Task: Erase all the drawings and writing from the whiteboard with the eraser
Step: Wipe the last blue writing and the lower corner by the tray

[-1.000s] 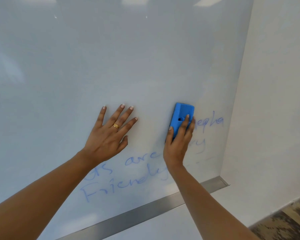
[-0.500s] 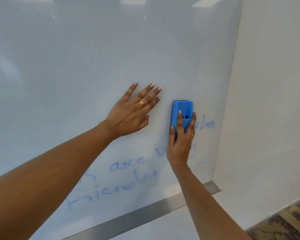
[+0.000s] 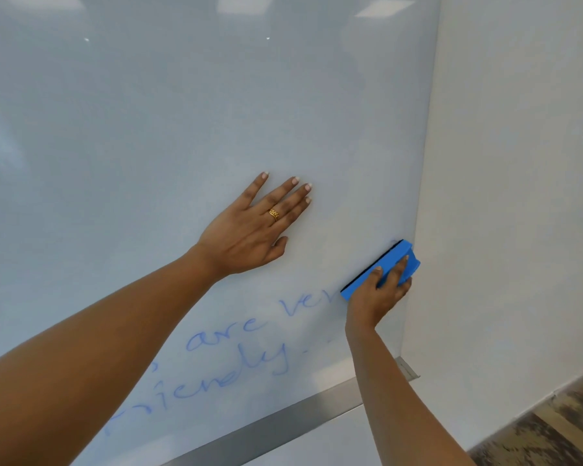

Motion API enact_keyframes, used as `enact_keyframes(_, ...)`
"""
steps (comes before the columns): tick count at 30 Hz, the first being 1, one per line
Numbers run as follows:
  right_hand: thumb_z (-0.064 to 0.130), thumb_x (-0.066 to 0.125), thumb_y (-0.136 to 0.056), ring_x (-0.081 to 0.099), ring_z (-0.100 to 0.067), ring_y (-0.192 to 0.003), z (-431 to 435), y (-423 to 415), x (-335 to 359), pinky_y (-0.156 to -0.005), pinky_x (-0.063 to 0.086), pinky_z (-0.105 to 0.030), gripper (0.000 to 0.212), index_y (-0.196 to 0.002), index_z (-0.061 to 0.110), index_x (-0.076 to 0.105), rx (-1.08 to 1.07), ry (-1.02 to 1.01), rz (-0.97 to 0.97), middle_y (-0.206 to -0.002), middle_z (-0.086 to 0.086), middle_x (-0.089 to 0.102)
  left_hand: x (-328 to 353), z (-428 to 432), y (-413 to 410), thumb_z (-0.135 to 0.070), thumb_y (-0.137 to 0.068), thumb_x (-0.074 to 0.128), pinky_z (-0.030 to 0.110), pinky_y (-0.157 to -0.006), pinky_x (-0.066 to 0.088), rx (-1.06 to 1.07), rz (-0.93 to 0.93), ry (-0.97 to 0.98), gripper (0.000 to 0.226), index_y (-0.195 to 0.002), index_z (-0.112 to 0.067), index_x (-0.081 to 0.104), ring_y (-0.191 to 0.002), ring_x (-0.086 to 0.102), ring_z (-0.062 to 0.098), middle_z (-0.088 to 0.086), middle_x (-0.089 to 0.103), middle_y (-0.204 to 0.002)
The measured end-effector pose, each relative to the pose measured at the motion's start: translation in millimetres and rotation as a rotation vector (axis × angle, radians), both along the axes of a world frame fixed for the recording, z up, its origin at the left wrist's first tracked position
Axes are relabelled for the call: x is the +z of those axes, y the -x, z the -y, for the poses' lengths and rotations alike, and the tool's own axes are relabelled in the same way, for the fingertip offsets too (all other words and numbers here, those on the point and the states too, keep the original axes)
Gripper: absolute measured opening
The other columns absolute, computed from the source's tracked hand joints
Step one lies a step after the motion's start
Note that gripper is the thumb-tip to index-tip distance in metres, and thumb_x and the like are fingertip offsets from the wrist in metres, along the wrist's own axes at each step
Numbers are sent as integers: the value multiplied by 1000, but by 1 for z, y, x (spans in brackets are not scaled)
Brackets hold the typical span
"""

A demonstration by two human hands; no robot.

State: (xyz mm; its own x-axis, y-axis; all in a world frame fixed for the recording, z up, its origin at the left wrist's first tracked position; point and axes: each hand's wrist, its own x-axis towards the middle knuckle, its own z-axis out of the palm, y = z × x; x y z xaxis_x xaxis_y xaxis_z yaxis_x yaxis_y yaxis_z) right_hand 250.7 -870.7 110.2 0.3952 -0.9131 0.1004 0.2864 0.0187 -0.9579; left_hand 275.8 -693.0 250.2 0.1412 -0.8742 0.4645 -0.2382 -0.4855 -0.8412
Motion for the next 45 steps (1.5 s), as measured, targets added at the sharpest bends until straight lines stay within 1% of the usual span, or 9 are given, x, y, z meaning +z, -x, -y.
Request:
enact_keyframes(3, 22, 38, -100, 27, -28, -136, -10, 1, 17, -107, 32, -41, 48, -145, 30, 26, -17, 43, 30, -155, -10, 10, -2, 1, -1, -35, -95, 26, 49, -115, 11, -2, 6, -2, 60, -148, -6, 20, -142, 19, 25, 10, 20, -155)
enact_keyframes(8, 18, 42, -98, 24, -24, -136, -35, 5, 58, -103, 22, -23, 49, -143, 31, 28, -5, 311, 138, -155, -9, 11, -4, 1, -2, -36, -96, 25, 49, -116, 10, 5, 13, -6, 61, -149, -5, 18, -143, 16, 25, 11, 18, -155)
enact_keyframes(15, 19, 43, -98, 24, -21, -137, -25, 1, 74, -104, 29, -27, 49, -141, 35, 28, -26, 566, 189, -154, -8, 14, -4, 2, -1, -36, -96, 25, 48, -116, 11, 3, 14, -8, 61, -149, -5, 17, -144, 15, 24, 11, 16, -156)
enact_keyframes(18, 17, 43, -98, 23, -22, -138, -6, -3, 65, -106, 25, -26, 49, -143, 28, 29, -43, 430, 179, -154, -12, 15, -4, 2, -2, -36, -96, 26, 48, -116, 11, -3, 19, -5, 61, -149, -5, 18, -143, 15, 24, 11, 18, -155)
enact_keyframes(22, 16, 43, -97, 27, -28, -137, 24, -10, 36, -109, 32, -40, 48, -143, 22, 33, -54, 214, 170, -151, -15, 18, -5, 3, -2, -36, -96, 24, 48, -116, 10, -1, 23, -10, 61, -149, -5, 18, -143, 15, 24, 11, 18, -155)
enact_keyframes(27, 20, 39, -99, 29, -18, -135, 35, 0, -2, -98, 31, -20, 49, -146, 26, 25, 22, -70, 67, -153, -7, 13, -5, 3, -3, -36, -97, 24, 48, -116, 11, 7, 38, -10, 61, -149, -5, 18, -143, 16, 24, 11, 18, -155)
enact_keyframes(32, 23, 37, -100, 35, -20, -131, 28, 9, -40, -97, 38, -29, 49, -146, 29, 22, 66, -197, -8, -153, -5, 13, -7, 4, -2, -35, -97, 25, 48, -115, 13, -1, 42, -6, 61, -148, -5, 18, -143, 18, 24, 11, 19, -155)
enact_keyframes(39, 21, 37, -100, 34, -23, -132, -1, 10, -38, -106, 36, -40, 50, -147, 27, 20, 69, -177, 6, -153, -7, 10, -8, 4, -1, -35, -97, 26, 48, -115, 14, -7, 50, 1, 60, -148, -4, 18, -143, 19, 25, 12, 19, -155)
enact_keyframes(45, 15, 41, -98, 25, -21, -137, -44, 11, -6, -109, 32, -38, 50, -144, 30, 26, 70, 48, 103, -154, -10, 8, -9, 4, -2, -34, -97, 28, 48, -114, 15, -22, 56, 7, 60, -148, -4, 20, -142, 21, 25, 12, 20, -155)
